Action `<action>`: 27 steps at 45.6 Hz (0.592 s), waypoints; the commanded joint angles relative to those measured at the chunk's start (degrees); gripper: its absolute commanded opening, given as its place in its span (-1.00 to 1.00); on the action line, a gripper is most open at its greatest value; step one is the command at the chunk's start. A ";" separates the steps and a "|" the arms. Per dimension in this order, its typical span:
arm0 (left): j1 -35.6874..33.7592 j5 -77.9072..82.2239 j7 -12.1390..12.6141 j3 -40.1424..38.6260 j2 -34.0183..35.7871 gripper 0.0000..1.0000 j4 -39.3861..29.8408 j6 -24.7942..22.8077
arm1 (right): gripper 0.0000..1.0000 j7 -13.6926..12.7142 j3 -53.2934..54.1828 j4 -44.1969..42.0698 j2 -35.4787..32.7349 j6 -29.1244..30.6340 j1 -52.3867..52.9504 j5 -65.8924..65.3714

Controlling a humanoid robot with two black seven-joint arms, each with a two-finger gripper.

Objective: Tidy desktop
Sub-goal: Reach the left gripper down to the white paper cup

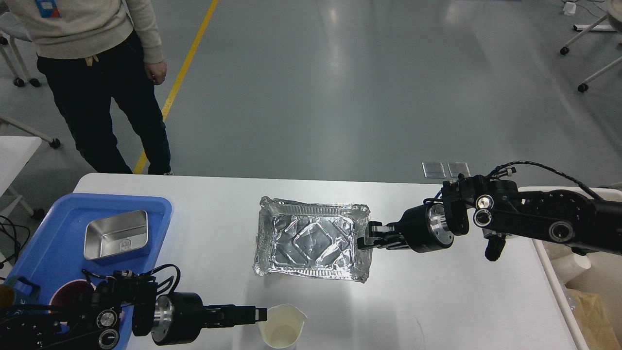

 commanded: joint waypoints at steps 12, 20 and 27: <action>-1.85 0.90 0.14 4.27 -3.74 0.39 0.32 -0.13 | -1.00 0.00 0.20 -0.09 0.06 -0.09 -0.02 -0.01; -4.04 0.90 1.37 7.44 -4.53 0.01 0.32 -0.13 | -1.00 0.00 0.47 -0.09 0.06 -0.09 -0.02 -0.01; -4.48 0.90 1.29 8.06 -4.26 -0.42 0.32 -0.39 | -1.00 0.00 0.56 -0.09 0.06 -0.09 -0.02 -0.01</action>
